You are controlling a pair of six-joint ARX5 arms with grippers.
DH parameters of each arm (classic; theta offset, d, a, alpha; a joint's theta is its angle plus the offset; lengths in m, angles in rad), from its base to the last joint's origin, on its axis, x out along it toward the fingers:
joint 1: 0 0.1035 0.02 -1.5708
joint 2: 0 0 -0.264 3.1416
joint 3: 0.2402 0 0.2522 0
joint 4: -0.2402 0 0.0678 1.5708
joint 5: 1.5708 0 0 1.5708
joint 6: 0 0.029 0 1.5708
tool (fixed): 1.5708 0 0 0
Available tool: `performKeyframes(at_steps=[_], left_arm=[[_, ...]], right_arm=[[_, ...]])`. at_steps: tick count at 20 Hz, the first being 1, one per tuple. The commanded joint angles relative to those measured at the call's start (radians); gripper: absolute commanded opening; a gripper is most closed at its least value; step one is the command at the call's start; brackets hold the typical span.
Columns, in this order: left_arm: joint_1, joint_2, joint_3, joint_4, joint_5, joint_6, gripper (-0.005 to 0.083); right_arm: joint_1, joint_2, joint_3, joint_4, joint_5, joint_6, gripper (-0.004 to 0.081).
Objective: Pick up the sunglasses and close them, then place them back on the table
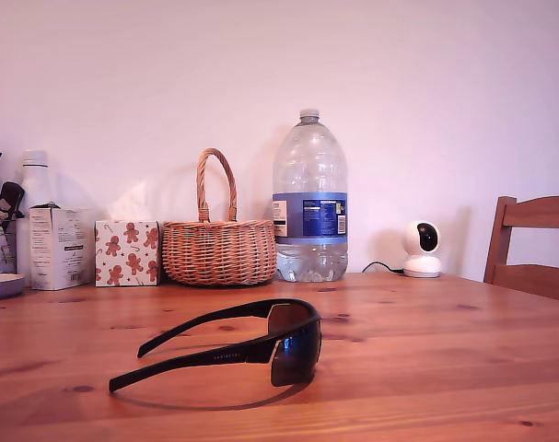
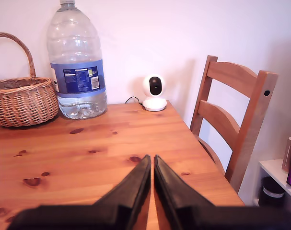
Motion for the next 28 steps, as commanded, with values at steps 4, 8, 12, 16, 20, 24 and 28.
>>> performKeyframes(at_steps=[4,8,12,16,20,24,28], left_arm=[[0.003,-0.014,-0.02,-0.121,0.211,0.054,-0.0015],[0.003,-0.014,-0.02,-0.094,0.255,-0.037,-0.0015],[0.002,-0.014,-0.02,-0.014,0.358,-0.147,-0.0016],[-0.016,-0.014,-0.019,-0.017,0.405,-0.174,-0.0019],[-0.082,-0.014,0.012,-0.039,0.412,-0.176,-0.0019],[-0.162,-0.014,0.029,-0.074,0.403,-0.179,-0.0019],[-0.237,0.004,0.072,-0.117,0.384,-0.183,-0.0019]], right_arm=[[-0.09,-0.006,0.016,-0.226,-0.122,-0.027,-0.001],[-0.09,-0.006,0.016,-0.216,-0.149,0.004,-0.001],[-0.09,-0.006,0.016,-0.186,-0.224,0.123,-0.001],[-0.063,-0.006,0.023,-0.156,-0.314,0.146,-0.0011],[0.02,-0.006,0.04,-0.168,-0.312,0.161,-0.0012],[0.103,-0.004,0.081,-0.236,-0.303,0.161,-0.0012],[0.167,-0.004,0.101,-0.273,-0.303,0.186,-0.0012]])
